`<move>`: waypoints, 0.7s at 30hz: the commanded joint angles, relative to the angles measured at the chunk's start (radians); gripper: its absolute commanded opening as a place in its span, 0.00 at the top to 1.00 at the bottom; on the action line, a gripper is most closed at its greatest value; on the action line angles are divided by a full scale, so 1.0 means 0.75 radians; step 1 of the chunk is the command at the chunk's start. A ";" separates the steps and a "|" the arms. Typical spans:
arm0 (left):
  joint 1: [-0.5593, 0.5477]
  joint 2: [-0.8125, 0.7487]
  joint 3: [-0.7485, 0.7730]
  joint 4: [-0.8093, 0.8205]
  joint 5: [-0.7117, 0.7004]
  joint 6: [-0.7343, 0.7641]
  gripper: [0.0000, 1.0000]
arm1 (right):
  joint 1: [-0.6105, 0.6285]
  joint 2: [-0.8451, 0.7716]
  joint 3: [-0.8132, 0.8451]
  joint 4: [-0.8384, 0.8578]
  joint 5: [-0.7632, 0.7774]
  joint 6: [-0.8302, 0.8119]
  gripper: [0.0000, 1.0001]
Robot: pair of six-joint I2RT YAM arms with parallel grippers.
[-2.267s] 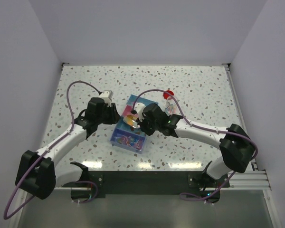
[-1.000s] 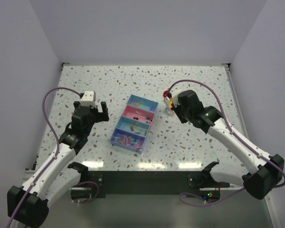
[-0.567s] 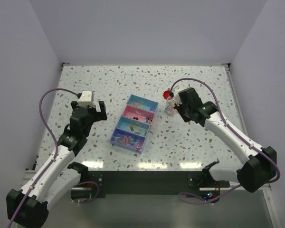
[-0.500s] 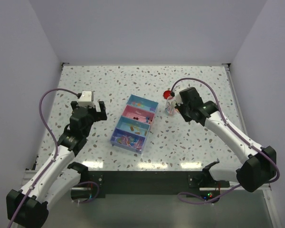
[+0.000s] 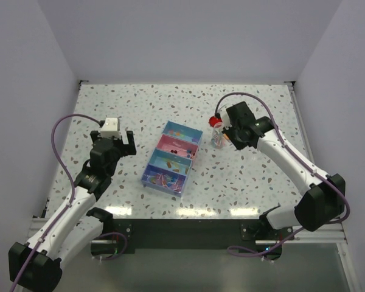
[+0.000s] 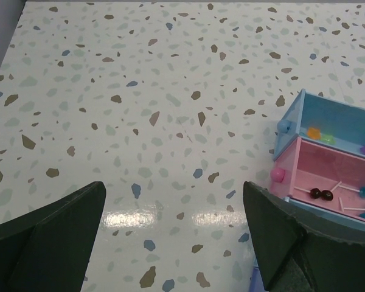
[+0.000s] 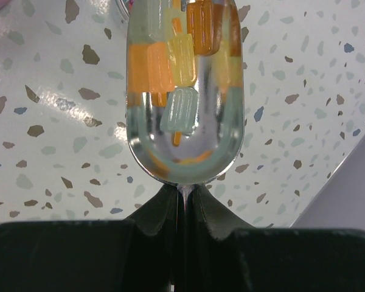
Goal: Pack the candies
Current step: Place the fake candies in the packing bottle.
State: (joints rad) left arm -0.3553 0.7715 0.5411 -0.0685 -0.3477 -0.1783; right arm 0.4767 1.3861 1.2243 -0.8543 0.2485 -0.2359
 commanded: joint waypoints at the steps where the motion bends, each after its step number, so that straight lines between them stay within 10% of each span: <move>1: 0.005 -0.012 -0.008 0.071 -0.037 0.027 0.00 | -0.004 0.007 0.108 -0.106 0.012 -0.023 1.00; 21: -0.011 0.004 -0.016 0.138 -0.005 0.037 0.00 | -0.004 0.124 0.351 -0.385 0.059 -0.043 1.00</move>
State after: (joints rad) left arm -0.3569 0.7750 0.5358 -0.0174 -0.3481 -0.1703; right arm 0.4767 1.4750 1.4399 -1.1038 0.2722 -0.2558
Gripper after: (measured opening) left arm 0.997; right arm 0.134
